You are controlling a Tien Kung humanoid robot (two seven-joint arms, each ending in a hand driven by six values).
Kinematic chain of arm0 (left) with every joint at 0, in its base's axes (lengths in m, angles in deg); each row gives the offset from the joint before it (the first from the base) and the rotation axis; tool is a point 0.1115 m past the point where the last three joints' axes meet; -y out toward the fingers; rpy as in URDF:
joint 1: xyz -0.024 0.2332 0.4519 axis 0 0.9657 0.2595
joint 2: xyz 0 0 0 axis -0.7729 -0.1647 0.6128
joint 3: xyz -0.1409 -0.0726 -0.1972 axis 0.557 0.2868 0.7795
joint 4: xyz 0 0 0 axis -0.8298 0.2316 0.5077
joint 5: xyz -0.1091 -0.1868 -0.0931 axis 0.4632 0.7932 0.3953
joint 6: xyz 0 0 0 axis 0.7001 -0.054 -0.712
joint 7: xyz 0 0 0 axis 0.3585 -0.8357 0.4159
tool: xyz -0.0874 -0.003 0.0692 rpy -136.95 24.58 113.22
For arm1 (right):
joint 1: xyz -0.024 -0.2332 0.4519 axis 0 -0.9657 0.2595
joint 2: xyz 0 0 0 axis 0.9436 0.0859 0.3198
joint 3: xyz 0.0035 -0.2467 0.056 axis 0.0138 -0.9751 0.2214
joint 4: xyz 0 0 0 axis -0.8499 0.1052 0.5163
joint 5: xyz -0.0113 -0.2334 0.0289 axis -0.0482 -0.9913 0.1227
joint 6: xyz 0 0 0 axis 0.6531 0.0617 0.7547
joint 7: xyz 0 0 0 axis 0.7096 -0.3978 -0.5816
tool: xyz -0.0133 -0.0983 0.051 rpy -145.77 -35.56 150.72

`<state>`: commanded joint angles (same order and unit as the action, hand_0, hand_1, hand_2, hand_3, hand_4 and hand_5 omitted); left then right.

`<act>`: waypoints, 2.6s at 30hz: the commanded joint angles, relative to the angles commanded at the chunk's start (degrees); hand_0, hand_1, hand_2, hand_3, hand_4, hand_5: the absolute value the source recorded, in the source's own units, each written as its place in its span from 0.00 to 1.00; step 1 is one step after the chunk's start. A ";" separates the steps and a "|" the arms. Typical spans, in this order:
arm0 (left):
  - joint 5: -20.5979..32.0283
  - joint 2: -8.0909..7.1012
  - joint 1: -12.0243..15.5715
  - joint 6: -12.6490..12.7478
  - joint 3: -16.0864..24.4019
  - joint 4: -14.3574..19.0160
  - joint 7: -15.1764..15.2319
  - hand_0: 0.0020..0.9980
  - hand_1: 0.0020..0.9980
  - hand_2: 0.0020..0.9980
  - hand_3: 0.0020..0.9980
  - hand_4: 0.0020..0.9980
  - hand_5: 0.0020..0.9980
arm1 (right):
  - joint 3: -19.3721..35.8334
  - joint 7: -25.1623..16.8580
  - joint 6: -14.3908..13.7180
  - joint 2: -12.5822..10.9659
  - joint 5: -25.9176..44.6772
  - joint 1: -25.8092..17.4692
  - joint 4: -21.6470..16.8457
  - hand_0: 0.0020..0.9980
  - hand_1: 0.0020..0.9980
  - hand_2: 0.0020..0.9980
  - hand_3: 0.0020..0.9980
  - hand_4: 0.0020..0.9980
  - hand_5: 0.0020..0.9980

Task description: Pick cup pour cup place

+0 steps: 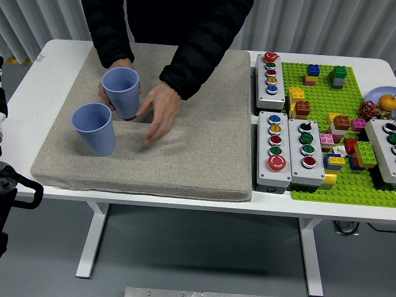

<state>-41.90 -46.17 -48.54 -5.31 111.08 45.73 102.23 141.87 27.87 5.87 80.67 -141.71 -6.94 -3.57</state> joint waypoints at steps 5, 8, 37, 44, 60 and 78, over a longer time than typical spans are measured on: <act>-0.04 0.06 0.09 -0.01 -0.07 -0.06 -0.01 0.95 0.94 1.00 1.00 0.75 1.00 | 0.08 0.06 0.05 0.05 -0.14 -0.12 0.00 0.71 0.65 0.62 0.59 0.00 0.07; -0.05 0.08 0.06 -0.04 -0.08 -0.09 -0.01 0.95 0.94 1.00 1.00 0.75 1.00 | 0.13 0.09 0.08 0.05 -0.21 -0.04 0.00 0.71 0.65 0.62 0.59 0.00 0.07; -1.18 0.02 -0.25 0.01 0.37 -0.48 -0.29 0.96 0.94 1.00 1.00 0.75 1.00 | 0.22 -0.06 0.05 0.03 0.15 0.42 0.00 0.71 0.65 0.62 0.59 0.00 0.07; -4.67 -0.60 1.71 -0.14 0.48 -0.41 -1.63 0.96 0.94 1.00 1.00 0.88 1.00 | 0.33 -0.14 0.05 0.03 0.22 0.43 0.00 0.71 0.65 0.62 0.59 0.00 0.07; -16.17 -1.69 6.31 -2.73 -0.57 -1.57 -4.52 0.97 0.96 1.00 1.00 0.91 0.28 | 0.73 -0.14 0.34 -0.02 -0.39 0.54 0.00 0.71 0.65 0.62 0.59 0.00 0.06; -23.99 -2.56 12.80 -7.59 -3.94 1.38 -6.61 1.00 1.00 1.00 1.00 0.90 0.19 | 1.27 0.25 0.70 0.10 -1.88 0.19 0.00 0.71 0.65 0.62 0.59 0.00 0.07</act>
<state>-65.89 -48.72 -35.74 -12.91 107.14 47.11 95.63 143.13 28.12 6.57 80.77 -143.59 -6.75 -3.57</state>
